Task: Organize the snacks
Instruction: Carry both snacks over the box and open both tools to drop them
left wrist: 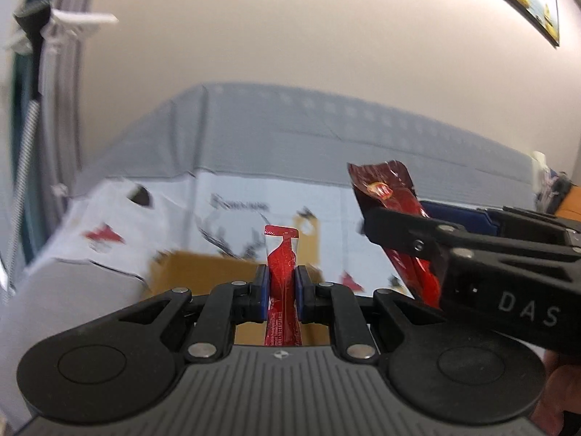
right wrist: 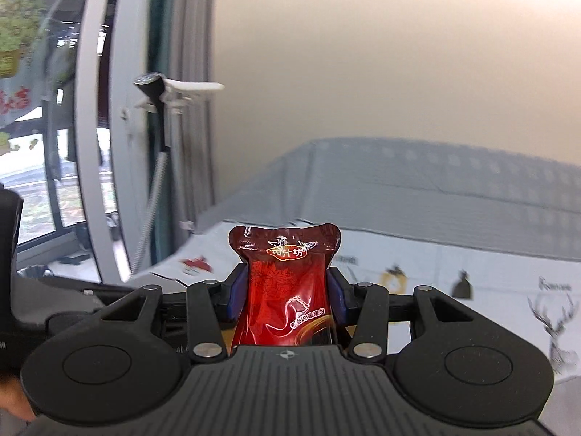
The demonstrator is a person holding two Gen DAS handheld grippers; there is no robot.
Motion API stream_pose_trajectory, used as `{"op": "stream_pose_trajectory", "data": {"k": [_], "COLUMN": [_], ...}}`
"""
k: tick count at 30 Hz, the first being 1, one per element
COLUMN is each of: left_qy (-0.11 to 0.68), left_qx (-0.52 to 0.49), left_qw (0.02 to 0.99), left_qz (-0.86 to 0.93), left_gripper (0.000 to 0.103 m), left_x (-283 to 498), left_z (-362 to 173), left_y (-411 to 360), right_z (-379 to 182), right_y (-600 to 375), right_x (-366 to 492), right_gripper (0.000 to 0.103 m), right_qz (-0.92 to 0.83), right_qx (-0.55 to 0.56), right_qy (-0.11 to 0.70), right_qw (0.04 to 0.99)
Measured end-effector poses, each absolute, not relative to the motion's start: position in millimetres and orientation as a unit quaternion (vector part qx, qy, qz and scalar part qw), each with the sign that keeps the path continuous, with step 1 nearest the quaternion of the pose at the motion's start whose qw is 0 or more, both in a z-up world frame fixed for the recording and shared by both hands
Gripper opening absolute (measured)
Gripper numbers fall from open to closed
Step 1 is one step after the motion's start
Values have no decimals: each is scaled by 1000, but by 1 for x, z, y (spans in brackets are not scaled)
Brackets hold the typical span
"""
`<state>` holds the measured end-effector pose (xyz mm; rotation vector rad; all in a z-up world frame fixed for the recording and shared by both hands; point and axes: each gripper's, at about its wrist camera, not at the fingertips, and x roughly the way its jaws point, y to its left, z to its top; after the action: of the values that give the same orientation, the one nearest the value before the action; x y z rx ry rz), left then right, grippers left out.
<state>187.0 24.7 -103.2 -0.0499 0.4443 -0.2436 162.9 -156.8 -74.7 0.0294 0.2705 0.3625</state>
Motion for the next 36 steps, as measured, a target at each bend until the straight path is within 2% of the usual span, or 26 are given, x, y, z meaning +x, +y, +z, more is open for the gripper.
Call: {"op": "stream_pose_trajectory", "data": {"k": [4, 10, 25, 33, 36], "left_qy": [211, 246, 402, 413, 420], "left_qx": [-29, -37, -92, -82, -81], "left_qw": [972, 964, 909, 906, 902], "left_qz": [-100, -93, -55, -50, -57], "left_gripper": [15, 15, 15, 16, 21], "left_x": [191, 218, 284, 290, 289], "left_z": [-100, -136, -291, -302, -300], "left_y": [49, 67, 111, 113, 112], "right_z": [-68, -92, -236, -282, -277], "right_y": [-139, -114, -80, -67, -65], "right_x": [169, 192, 264, 272, 270], "right_gripper": [48, 48, 48, 48, 53], "right_qz": [198, 208, 187, 177, 164], "right_qx": [16, 11, 8, 6, 3], "right_qy": [127, 160, 335, 397, 385], "right_qw": [972, 965, 923, 901, 908]}}
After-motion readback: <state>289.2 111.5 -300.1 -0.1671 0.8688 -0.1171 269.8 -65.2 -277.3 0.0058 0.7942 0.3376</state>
